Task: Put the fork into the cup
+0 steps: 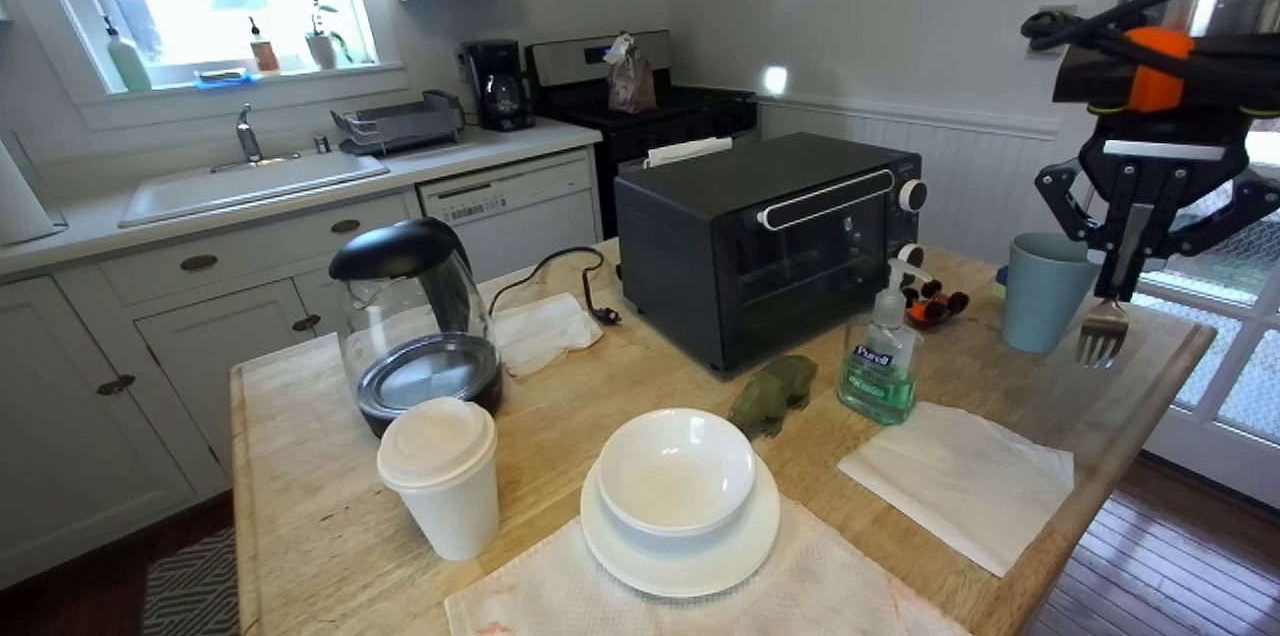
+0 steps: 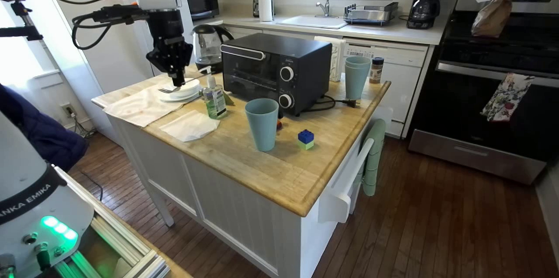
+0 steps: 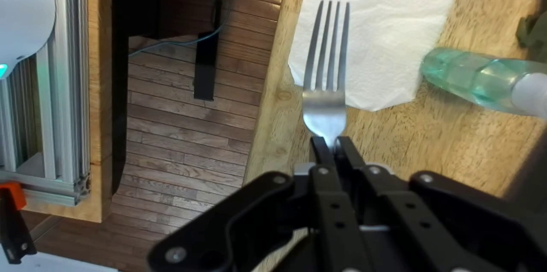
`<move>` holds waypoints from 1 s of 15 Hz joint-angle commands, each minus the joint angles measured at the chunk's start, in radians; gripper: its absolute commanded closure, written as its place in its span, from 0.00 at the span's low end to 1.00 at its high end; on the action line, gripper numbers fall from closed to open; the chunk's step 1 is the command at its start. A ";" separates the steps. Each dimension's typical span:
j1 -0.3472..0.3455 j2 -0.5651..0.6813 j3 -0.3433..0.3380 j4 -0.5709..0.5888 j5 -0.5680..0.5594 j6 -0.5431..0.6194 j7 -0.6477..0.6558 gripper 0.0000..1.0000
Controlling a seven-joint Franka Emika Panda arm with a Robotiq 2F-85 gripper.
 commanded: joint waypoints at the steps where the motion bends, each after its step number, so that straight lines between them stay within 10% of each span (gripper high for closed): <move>1: -0.047 -0.028 0.000 0.008 -0.099 -0.015 -0.002 0.98; 15: -0.228 -0.009 -0.002 0.053 -0.560 0.181 0.031 0.98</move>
